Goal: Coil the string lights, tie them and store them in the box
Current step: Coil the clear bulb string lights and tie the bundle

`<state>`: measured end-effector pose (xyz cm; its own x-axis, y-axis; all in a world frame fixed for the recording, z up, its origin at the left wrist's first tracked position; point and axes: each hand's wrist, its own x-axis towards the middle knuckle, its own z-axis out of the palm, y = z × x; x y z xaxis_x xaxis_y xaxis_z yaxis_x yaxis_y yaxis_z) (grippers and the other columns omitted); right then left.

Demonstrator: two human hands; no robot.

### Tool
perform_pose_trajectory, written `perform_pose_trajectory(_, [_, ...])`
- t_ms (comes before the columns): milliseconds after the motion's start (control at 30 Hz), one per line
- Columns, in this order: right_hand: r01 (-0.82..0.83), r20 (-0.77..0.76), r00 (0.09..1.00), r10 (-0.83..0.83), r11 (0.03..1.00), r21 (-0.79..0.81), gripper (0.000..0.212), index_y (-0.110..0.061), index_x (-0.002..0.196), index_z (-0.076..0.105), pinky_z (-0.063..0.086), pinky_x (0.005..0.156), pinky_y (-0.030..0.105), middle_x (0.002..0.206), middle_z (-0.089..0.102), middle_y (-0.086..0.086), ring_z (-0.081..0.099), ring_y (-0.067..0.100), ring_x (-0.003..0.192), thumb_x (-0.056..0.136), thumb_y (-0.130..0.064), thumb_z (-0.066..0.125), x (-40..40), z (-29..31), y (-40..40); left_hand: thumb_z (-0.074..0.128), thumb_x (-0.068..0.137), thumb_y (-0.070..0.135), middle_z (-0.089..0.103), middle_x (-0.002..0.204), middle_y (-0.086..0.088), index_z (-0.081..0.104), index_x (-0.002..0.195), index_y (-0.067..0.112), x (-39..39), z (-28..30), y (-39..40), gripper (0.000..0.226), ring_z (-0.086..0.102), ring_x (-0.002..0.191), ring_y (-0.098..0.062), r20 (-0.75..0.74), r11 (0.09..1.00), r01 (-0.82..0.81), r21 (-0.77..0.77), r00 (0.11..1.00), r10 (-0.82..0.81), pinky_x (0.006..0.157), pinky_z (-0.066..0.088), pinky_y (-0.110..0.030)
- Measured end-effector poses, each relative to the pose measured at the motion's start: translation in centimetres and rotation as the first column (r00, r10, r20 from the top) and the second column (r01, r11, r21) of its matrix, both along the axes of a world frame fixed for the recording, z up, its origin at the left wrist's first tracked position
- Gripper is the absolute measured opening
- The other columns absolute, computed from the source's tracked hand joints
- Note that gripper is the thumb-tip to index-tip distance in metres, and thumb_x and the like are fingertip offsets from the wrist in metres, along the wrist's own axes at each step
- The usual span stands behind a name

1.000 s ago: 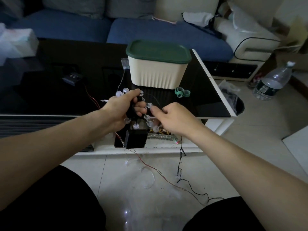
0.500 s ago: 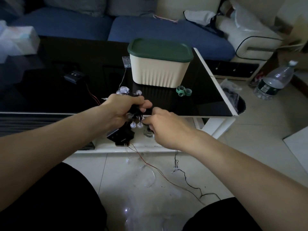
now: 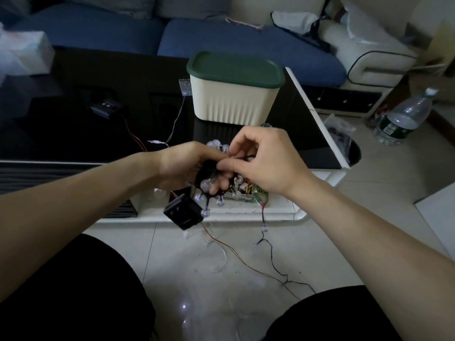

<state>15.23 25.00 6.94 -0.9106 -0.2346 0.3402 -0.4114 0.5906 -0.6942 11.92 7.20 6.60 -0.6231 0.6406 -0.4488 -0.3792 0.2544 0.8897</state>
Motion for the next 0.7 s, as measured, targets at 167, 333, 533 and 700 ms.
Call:
perform_pose_trajectory(167, [0.056,0.049,0.997,-0.057,0.998,0.026,0.039,-0.013,0.064,0.069,0.039,0.049,0.015,0.053,0.06,-0.008,0.05,0.001,0.048,0.075,-0.048,0.083,-0.8,0.2,1.6,0.05,0.091,0.042,0.051,0.061,-0.008,0.069,0.076,0.012,0.4,0.4,-0.3,0.038,0.042,0.044,-0.018,0.026,0.992,0.064,0.108,0.997,-0.068,0.04,0.038,-0.021])
perform_pose_trajectory(333, [0.084,0.149,0.984,-0.094,0.994,0.074,0.05,-0.008,0.068,0.071,0.042,0.053,0.024,0.055,0.06,0.0,0.047,0.002,0.048,0.082,-0.056,0.068,-1.8,-0.1,3.8,0.055,0.092,0.031,0.046,0.053,-0.003,0.044,0.067,0.013,0.0,0.2,-0.2,0.033,0.037,0.039,-0.014,0.003,0.983,-0.092,0.158,0.996,0.092,0.043,0.039,-0.019])
perform_pose_trajectory(533, [-0.003,0.415,0.907,-0.076,0.983,0.186,0.048,-0.011,0.071,0.066,0.048,0.065,0.026,0.073,0.072,0.009,0.062,0.006,0.058,0.1,-0.047,0.052,-1.7,-0.6,4.6,0.048,0.101,0.024,0.05,0.06,-0.003,0.042,0.068,0.017,-1.5,-0.6,0.0,0.034,0.046,0.046,-0.014,0.154,0.83,-0.491,0.265,0.871,0.466,0.046,0.039,-0.018])
perform_pose_trajectory(700, [-0.054,0.588,0.808,0.018,0.998,0.043,0.035,-0.01,0.096,0.068,0.049,0.062,0.029,0.061,0.06,-0.002,0.057,0.013,0.055,0.106,-0.033,0.044,-1.0,-1.4,3.8,0.044,0.101,0.021,0.053,0.062,0.001,0.045,0.067,0.017,-2.8,-1.0,-0.8,0.034,0.053,0.051,-0.01,0.232,0.688,-0.665,0.29,0.747,0.623,0.049,0.043,-0.017])
